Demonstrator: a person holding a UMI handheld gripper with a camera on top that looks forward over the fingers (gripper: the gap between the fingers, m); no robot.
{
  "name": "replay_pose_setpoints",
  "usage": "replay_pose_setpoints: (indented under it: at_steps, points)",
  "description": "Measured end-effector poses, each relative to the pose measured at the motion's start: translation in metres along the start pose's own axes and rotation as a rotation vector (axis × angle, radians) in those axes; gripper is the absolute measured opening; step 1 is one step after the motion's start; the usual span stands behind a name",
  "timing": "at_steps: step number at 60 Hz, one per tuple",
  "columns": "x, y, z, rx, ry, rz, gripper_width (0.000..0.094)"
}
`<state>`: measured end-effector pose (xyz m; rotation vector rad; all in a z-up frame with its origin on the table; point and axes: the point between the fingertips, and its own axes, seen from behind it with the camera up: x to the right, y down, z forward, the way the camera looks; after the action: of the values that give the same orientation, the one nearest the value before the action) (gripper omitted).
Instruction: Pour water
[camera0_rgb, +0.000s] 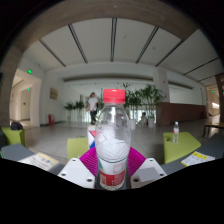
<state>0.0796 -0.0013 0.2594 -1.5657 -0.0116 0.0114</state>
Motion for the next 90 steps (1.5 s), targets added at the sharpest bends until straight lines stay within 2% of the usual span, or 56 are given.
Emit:
replay_pose_setpoints:
  at_steps: [10,22,23,24,27,31,35,41,43,47,70,80,90]
  points:
    - [0.040,0.096,0.023,-0.152,0.043,-0.057,0.0348]
    - [0.048,0.177,0.015,-0.284,0.038,-0.072,0.0366]
    - [0.048,0.179,0.013,-0.275,0.037,-0.075,0.0354]
    - [0.049,0.172,0.015,-0.239,0.038,-0.074,0.0343]
    - [0.049,0.173,0.016,-0.250,0.051,-0.049,0.0356]
    - [0.050,0.174,0.013,-0.254,0.055,-0.042,0.0478]
    - [0.049,0.173,0.011,-0.283,0.067,-0.038,0.0543]
    - [0.049,0.173,-0.004,-0.343,0.085,-0.039,0.0877]
    - [0.050,0.169,-0.013,-0.354,0.099,-0.047,0.0829]
    - [0.053,0.157,-0.032,-0.361,0.112,-0.072,0.0865]
    - [-0.031,0.090,-0.247,-0.430,0.180,-0.038,0.0854]
    - [-0.065,0.065,-0.344,-0.424,0.204,-0.038,0.0858]
    - [-0.089,0.046,-0.413,-0.398,0.220,-0.028,0.0856]
